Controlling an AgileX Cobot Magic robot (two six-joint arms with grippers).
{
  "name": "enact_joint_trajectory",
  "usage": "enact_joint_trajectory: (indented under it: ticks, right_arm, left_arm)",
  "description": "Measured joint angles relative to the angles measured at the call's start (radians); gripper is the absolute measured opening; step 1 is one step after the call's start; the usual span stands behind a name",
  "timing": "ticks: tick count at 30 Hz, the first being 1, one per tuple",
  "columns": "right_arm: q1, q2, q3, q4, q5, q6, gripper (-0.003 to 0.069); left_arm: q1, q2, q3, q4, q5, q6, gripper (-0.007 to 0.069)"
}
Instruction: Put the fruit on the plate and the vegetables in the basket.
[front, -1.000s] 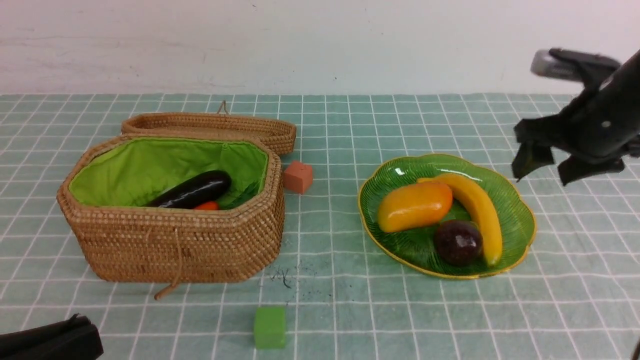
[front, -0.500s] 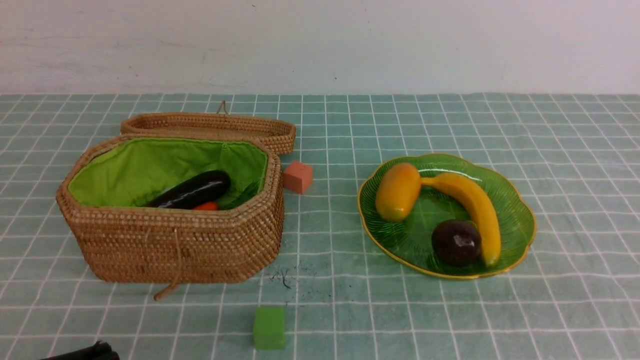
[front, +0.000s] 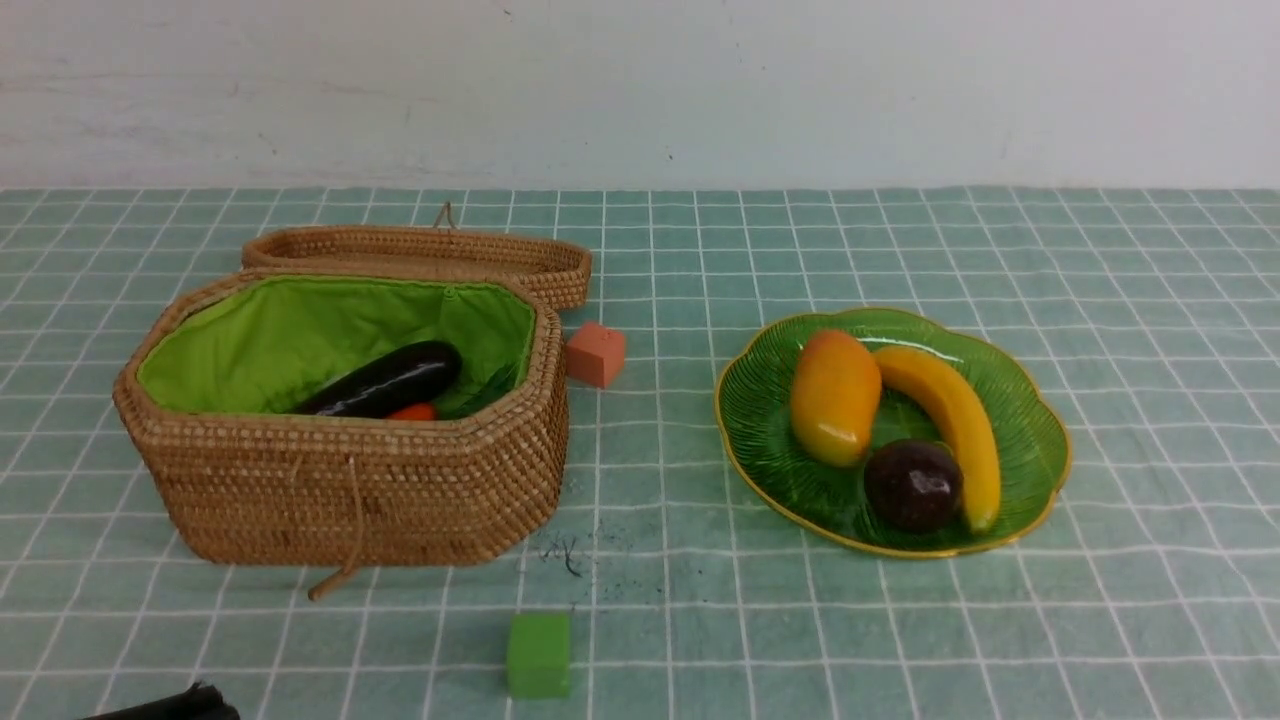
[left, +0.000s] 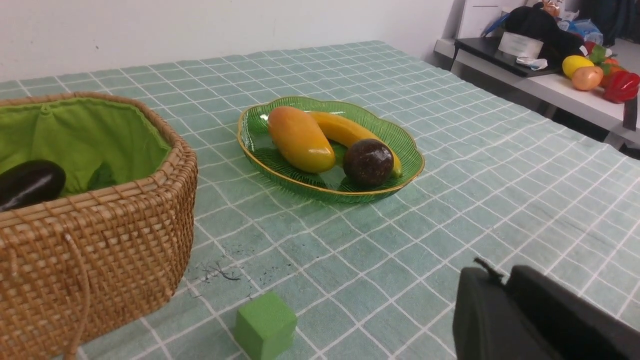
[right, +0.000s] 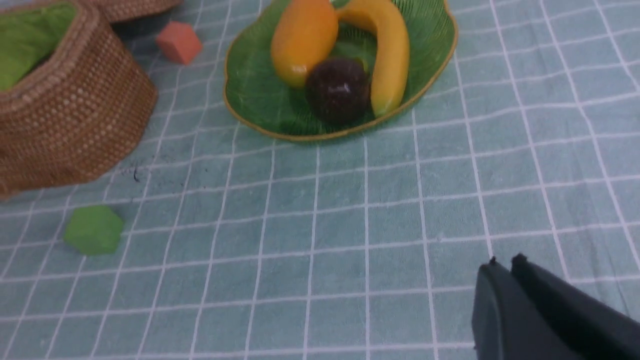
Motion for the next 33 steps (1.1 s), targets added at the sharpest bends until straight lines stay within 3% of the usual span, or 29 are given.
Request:
enact_joint_trajectory:
  ticks: [9, 12, 20, 33]
  right_arm:
    - [0.0, 0.0, 0.042, -0.026, -0.064, 0.001, 0.0041]
    - [-0.001, -0.002, 0.128, -0.078, -0.226, -0.025, -0.0012]
    - [-0.021, -0.121, 0.516, -0.21, -0.592, -0.032, -0.0018]
    - [-0.021, -0.122, 0.531, -0.204, -0.565, -0.014, -0.0018]
  left_arm:
    - [0.0, 0.0, 0.0, 0.0, 0.004, 0.0, 0.0067]
    - [0.0, 0.0, 0.0, 0.0, 0.016, 0.0, 0.0071]
    - [0.0, 0.0, 0.0, 0.0, 0.016, 0.0, 0.0079]
    - [0.0, 0.0, 0.0, 0.0, 0.019, 0.0, 0.0092]
